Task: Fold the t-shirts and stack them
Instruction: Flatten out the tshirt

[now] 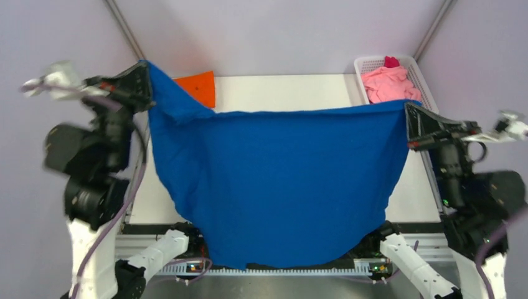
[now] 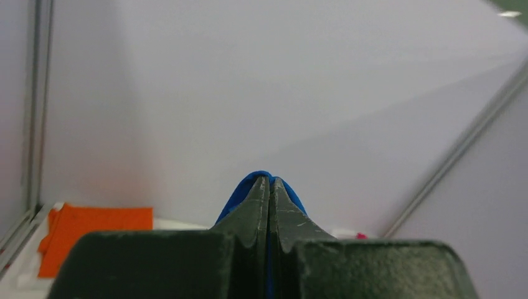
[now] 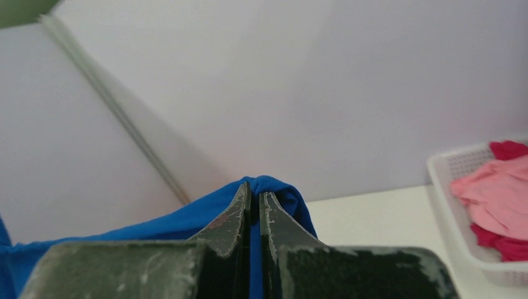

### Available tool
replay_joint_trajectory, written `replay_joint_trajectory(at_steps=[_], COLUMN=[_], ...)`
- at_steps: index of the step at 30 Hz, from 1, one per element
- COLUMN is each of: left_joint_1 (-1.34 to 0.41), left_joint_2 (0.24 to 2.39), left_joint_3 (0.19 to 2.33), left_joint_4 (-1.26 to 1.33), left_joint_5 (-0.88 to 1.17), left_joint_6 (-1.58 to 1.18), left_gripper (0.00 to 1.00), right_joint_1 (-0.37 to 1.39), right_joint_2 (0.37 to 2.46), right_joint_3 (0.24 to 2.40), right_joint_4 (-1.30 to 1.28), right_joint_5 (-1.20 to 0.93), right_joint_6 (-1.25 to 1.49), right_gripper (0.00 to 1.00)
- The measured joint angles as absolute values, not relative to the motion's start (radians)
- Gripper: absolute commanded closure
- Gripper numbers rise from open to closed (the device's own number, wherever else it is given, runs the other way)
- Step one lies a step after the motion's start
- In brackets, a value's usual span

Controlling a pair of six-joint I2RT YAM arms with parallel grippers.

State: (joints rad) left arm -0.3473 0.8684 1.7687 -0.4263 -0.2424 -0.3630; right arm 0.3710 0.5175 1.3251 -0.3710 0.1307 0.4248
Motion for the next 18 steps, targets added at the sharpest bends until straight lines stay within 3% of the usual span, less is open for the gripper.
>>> replay_joint_trajectory(at_steps=[8, 12, 14, 16, 17, 18], left_joint_1=[-0.336, -0.279, -0.238, -0.206, -0.194, -0.181], left_joint_2=[1.217, 1.476, 1.644, 1.814, 1.901, 2.006], left_joint_3=[1.565, 1.556, 1.582, 1.641, 1.685, 1.757], left_joint_4=[-0.318, -0.283, -0.274, -0.272, -0.279, -0.301], left_joint_5=[-0.516, -0.527, -0.513, -0.485, -0.464, -0.436], left_joint_6=[-0.303, -0.315, -0.329, -0.344, -0.352, -0.367], left_gripper=[1.0, 1.0, 0.96, 0.8, 0.6, 0.33], right_joint_1=[0.367, 0.298, 0.242, 0.206, 0.198, 0.192], right_joint_2=[0.802, 1.033, 1.171, 1.339, 1.423, 1.521], right_joint_3=[1.063, 0.949, 0.913, 0.905, 0.91, 0.926], right_joint_4=[-0.206, -0.095, -0.019, 0.068, 0.112, 0.142], right_joint_5=[0.471, 0.492, 0.474, 0.473, 0.474, 0.477], right_joint_6=[0.358, 0.36, 0.378, 0.389, 0.391, 0.385], right_gripper=[1.0, 1.0, 0.94, 0.77, 0.65, 0.56])
